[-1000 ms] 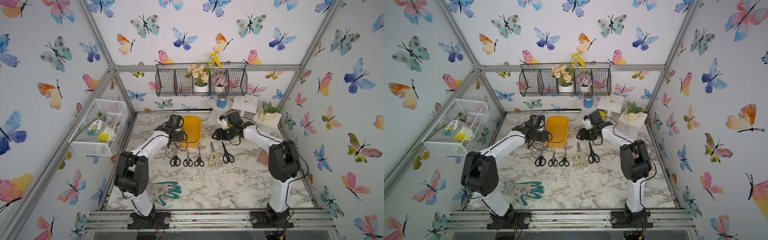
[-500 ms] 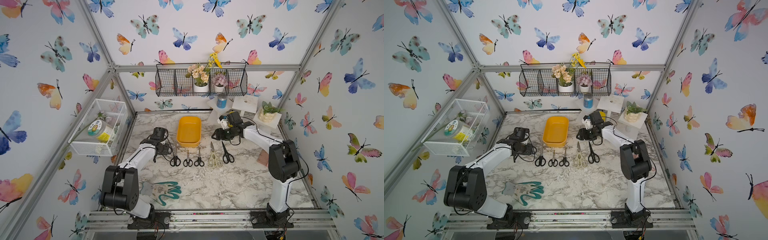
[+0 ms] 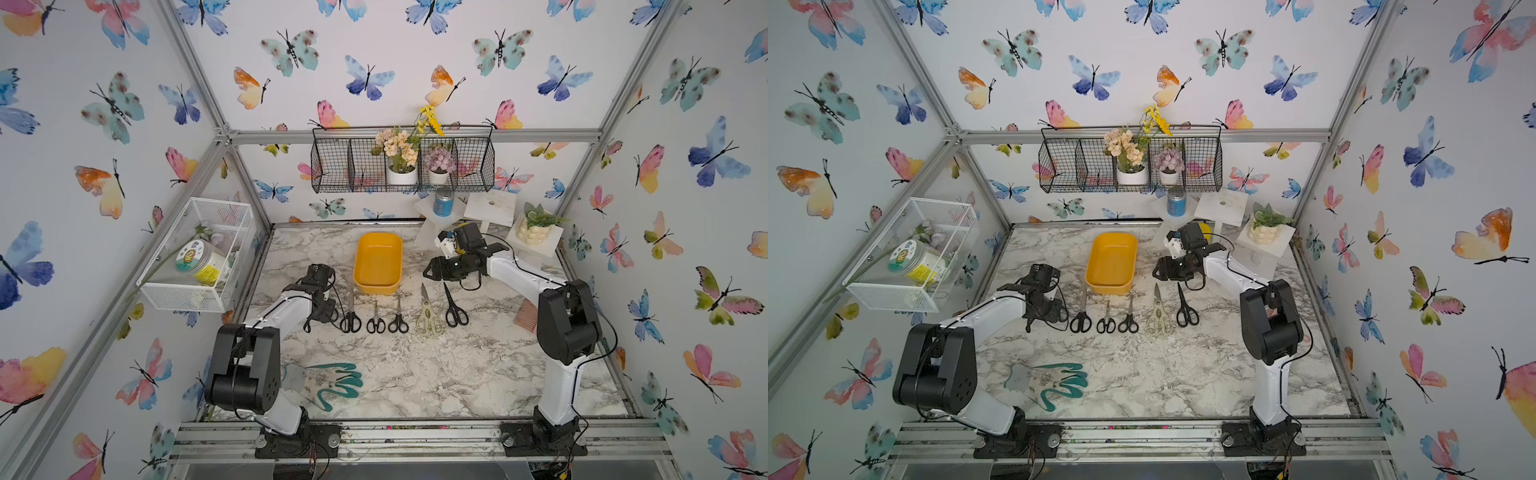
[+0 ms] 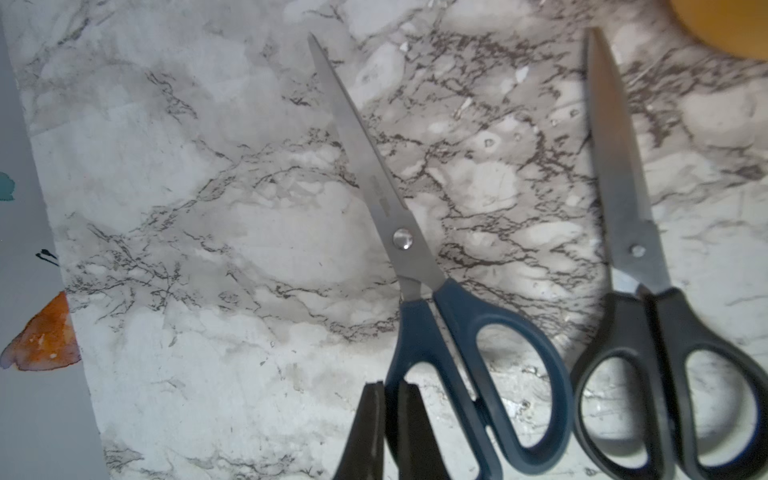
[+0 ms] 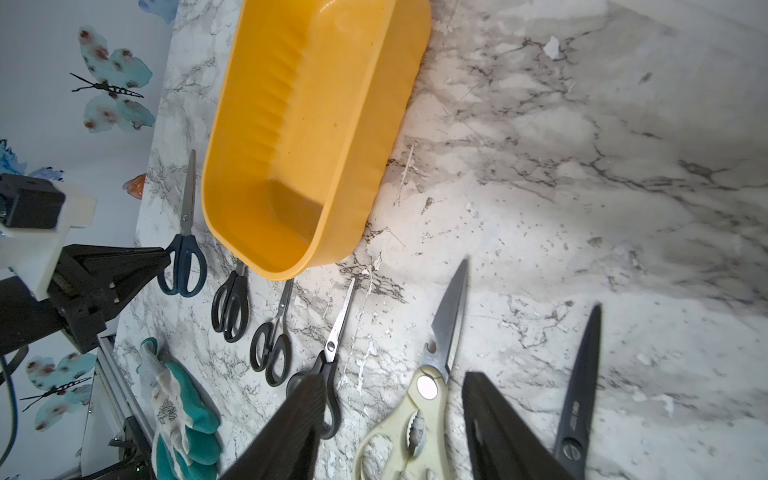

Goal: Take the scissors out of the storage box
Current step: Place the scissors at the center of the board.

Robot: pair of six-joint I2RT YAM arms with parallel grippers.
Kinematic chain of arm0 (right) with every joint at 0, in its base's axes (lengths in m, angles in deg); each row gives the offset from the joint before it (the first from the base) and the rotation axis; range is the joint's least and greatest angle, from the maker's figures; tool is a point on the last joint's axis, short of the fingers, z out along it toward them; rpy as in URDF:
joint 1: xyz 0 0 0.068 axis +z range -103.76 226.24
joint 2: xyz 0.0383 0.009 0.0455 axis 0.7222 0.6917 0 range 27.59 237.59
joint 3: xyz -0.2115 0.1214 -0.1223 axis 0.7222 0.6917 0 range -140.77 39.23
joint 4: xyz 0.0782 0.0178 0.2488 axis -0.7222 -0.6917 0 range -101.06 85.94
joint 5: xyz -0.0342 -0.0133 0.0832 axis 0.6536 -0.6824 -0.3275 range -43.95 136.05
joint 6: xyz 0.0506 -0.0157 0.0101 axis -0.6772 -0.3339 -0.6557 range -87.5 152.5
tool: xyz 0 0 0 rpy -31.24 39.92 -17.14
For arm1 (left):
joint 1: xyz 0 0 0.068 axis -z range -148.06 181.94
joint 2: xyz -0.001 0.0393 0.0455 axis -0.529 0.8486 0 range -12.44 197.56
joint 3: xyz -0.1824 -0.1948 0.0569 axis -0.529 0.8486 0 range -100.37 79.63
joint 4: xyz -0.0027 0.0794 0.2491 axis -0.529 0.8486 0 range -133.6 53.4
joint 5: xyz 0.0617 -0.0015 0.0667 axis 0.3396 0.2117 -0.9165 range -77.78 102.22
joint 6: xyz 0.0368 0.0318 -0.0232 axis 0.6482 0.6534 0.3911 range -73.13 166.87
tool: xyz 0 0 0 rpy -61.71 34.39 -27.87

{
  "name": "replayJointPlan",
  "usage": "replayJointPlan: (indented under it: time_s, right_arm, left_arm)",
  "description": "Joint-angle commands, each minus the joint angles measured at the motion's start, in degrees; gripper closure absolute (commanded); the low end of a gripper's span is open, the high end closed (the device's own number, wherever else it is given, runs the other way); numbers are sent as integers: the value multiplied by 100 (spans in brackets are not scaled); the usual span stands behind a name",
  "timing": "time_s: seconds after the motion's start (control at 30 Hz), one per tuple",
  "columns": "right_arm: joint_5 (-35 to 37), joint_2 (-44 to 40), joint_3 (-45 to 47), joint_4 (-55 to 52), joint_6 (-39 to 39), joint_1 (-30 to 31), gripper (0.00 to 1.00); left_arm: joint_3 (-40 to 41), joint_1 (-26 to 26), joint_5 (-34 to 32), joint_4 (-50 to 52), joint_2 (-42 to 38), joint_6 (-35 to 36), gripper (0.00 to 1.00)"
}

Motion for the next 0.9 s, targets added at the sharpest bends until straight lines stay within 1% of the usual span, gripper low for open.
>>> replayJointPlan:
  time_s: [0.0, 0.07, 0.23, 0.43, 0.6, 0.73, 0.8, 0.87]
  right_arm:
    - [-153, -181, -46, -119, 108, 21, 42]
    - [-169, -167, -66, -146, 109, 29, 42]
    - [-188, -126, -129, -181, 109, 28, 42]
    - [-210, -83, -188, -225, 91, 25, 42]
    - [-276, -65, -147, -213, 12, 45, 42]
    - [-241, -18, -232, -289, 21, 74, 42]
    - [-224, 5, -302, -345, 38, 89, 42]
    - [-215, 27, -352, -374, 38, 99, 42]
  left_arm:
    - [-13, -15, -336, 154, 90, 95, 100]
    - [30, -17, -471, 149, 97, 112, 100]
    - [37, -16, -493, 89, 153, 160, 100]
    - [139, 65, -580, -11, 252, 465, 100]
    - [146, 163, -860, -108, 426, 663, 100]
    - [244, 245, -999, -253, 488, 1068, 100]
    - [342, 310, -1188, -357, 503, 1323, 100]
    - [313, 313, -1401, -369, 573, 1352, 100]
